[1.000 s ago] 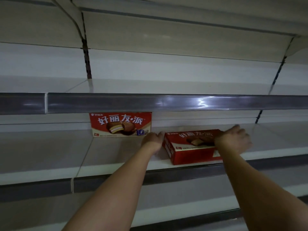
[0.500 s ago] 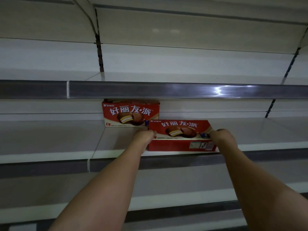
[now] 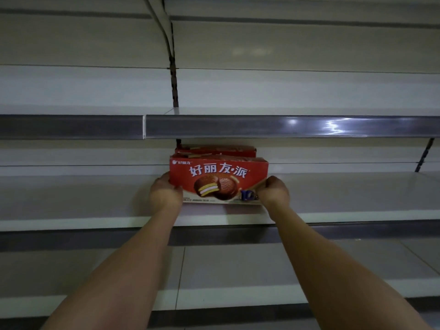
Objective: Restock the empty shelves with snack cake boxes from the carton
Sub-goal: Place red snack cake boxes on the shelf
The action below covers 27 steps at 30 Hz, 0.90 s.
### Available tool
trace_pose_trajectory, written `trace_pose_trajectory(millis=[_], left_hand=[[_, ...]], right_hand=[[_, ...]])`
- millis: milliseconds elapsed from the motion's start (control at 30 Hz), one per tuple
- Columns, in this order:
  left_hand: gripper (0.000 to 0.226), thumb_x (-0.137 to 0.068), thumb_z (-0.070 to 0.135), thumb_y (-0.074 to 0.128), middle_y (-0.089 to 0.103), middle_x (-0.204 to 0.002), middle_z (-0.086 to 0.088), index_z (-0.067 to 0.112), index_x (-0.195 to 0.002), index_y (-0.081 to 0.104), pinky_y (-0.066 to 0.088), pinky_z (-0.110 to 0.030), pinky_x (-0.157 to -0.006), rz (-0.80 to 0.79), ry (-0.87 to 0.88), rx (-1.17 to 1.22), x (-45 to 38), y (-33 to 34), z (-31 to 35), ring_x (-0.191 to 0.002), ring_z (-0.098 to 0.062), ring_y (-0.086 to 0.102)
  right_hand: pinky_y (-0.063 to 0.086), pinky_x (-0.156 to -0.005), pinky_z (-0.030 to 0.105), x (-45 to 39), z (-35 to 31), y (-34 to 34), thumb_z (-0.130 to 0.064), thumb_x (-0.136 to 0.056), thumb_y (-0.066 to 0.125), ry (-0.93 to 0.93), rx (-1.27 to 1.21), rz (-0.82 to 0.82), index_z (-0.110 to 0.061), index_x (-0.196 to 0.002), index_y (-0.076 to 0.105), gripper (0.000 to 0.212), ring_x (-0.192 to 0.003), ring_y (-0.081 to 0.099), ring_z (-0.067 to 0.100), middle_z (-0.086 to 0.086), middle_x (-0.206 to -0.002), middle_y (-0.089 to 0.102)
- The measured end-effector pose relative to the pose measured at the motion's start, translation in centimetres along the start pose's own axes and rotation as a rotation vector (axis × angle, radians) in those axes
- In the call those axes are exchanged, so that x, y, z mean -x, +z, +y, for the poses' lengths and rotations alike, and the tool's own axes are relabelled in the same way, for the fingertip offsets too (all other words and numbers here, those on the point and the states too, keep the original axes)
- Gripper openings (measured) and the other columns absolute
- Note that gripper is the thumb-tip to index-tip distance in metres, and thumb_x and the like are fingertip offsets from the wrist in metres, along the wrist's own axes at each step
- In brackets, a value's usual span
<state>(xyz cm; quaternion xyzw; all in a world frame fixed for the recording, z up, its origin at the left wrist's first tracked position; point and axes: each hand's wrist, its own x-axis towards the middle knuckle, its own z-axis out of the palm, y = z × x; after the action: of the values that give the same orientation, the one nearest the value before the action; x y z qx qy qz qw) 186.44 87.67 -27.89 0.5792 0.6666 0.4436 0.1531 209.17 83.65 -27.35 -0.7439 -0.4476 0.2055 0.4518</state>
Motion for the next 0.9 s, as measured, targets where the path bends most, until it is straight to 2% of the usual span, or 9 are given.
trace_pose_trajectory(millis=[100,267,433,567,633,700,733,833,900], left_hand=[[0.025,-0.092,0.015,0.056,0.068,-0.114,-0.011,0.015,-0.116,0.063,0.051,-0.036,-0.086,-0.068,-0.045,0.123,-0.4,0.6,-0.8,-0.098,-0.029,0.064],[0.033,-0.088,0.023,0.062,0.066,-0.120,-0.006,0.023,-0.122,0.061,0.048,-0.033,-0.089,-0.106,-0.087,0.239,-1.5,2.2,-0.7,-0.104,-0.027,0.062],[0.039,-0.085,0.038,0.063,0.064,-0.121,-0.006,0.025,-0.122,0.058,0.047,-0.036,-0.091,-0.140,-0.145,0.300,-2.6,3.1,0.0,-0.107,-0.028,0.060],[0.046,-0.083,0.039,0.066,0.062,-0.123,-0.004,0.023,-0.125,0.055,0.044,-0.041,-0.098,-0.202,-0.188,0.406,-3.5,3.6,0.5,-0.110,-0.026,0.057],[0.052,-0.082,0.037,0.068,0.060,-0.126,-0.005,0.023,-0.129,0.051,0.043,-0.041,-0.099,-0.220,-0.190,0.457,-3.8,3.8,0.5,-0.114,-0.027,0.055],[0.057,-0.081,0.038,0.070,0.059,-0.127,-0.005,0.023,-0.132,0.047,0.041,-0.042,-0.100,-0.240,-0.192,0.492,-3.9,3.9,0.5,-0.116,-0.027,0.054],[0.060,-0.081,0.038,0.070,0.058,-0.128,-0.005,0.023,-0.133,0.045,0.041,-0.044,-0.102,-0.253,-0.199,0.504,-4.0,3.8,0.6,-0.117,-0.028,0.053],[0.076,-0.079,0.038,0.073,0.054,-0.134,-0.009,0.019,-0.141,0.034,0.039,-0.051,-0.105,-0.250,-0.242,0.538,-3.8,3.8,1.1,-0.122,-0.030,0.050],[0.073,-0.082,0.033,0.071,0.052,-0.135,-0.011,0.015,-0.141,0.033,0.039,-0.048,-0.104,-0.212,-0.268,0.505,-3.4,3.8,1.7,-0.124,-0.031,0.049]], right_hand=[[0.041,-0.073,0.029,-0.9,-0.7,1.3,-0.030,-0.092,0.057,0.076,-0.011,0.027,-0.010,-0.105,0.057,0.024,-0.082,0.055,0.020,0.009,-0.100,0.063],[0.042,-0.074,0.031,-2.7,-0.9,2.4,-0.025,-0.091,0.056,0.112,-0.086,0.053,-0.007,-0.105,0.060,0.023,-0.082,0.056,0.021,0.010,-0.099,0.064],[0.042,-0.077,0.031,-3.6,-1.0,3.0,-0.022,-0.090,0.058,0.086,-0.255,-0.016,-0.007,-0.093,0.062,0.016,-0.083,0.058,0.020,0.010,-0.093,0.065],[0.043,-0.080,0.033,-3.9,-1.2,3.3,-0.020,-0.089,0.059,0.040,-0.376,-0.080,-0.018,-0.078,0.057,0.012,-0.084,0.057,0.020,0.004,-0.085,0.063],[0.044,-0.084,0.034,-3.8,-1.4,3.4,-0.020,-0.088,0.062,0.032,-0.423,-0.097,-0.014,-0.093,0.058,0.009,-0.092,0.057,0.022,0.006,-0.095,0.062],[0.044,-0.088,0.037,-3.6,-1.7,3.2,-0.022,-0.086,0.065,0.079,-0.469,-0.102,-0.006,-0.117,0.049,0.038,-0.099,0.053,0.023,0.008,-0.106,0.056],[0.043,-0.088,0.037,-3.5,-1.9,3.1,-0.022,-0.085,0.066,0.086,-0.467,-0.103,-0.004,-0.121,0.045,0.045,-0.099,0.052,0.024,0.008,-0.108,0.055],[0.045,-0.083,0.035,-3.2,-2.5,2.7,-0.024,-0.081,0.067,0.093,-0.413,-0.147,-0.003,-0.119,0.051,0.047,-0.098,0.057,0.027,0.013,-0.113,0.062],[0.045,-0.083,0.034,-2.8,-3.0,2.0,-0.023,-0.087,0.062,0.047,-0.274,-0.177,-0.004,-0.114,0.056,0.033,-0.099,0.059,0.028,0.013,-0.110,0.064]])
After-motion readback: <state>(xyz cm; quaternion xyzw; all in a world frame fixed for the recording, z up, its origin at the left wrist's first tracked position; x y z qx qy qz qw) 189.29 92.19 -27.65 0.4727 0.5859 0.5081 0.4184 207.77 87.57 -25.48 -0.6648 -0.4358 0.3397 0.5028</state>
